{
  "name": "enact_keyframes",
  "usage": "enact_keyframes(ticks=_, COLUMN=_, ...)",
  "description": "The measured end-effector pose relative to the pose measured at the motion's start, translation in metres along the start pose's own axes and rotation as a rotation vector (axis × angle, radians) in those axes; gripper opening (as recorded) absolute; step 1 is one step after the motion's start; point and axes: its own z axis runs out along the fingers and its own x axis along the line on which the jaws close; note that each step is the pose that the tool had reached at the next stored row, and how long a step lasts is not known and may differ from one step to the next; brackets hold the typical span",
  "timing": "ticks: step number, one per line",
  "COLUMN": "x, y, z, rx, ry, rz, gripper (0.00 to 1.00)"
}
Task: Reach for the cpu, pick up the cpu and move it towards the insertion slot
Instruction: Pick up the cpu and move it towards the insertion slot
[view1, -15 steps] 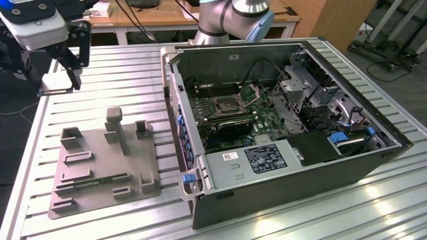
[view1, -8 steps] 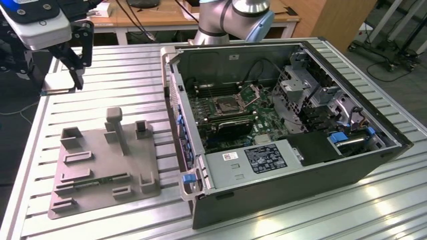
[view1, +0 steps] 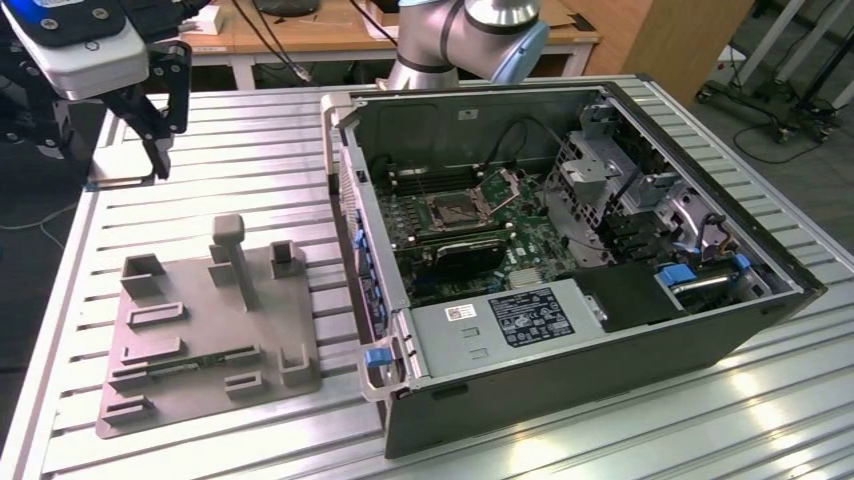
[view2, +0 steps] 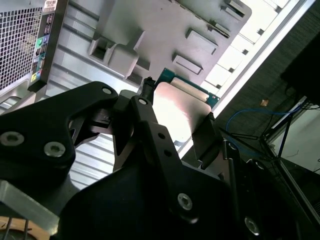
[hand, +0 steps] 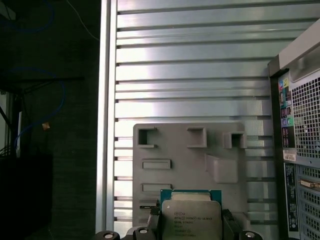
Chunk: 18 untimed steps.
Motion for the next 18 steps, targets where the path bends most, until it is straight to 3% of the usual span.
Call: enact_keyframes(ticks=18, x=-0.0083, y=0.0001, z=0.0, rx=0.0, ry=0.0, rz=0.0, gripper=0.55)
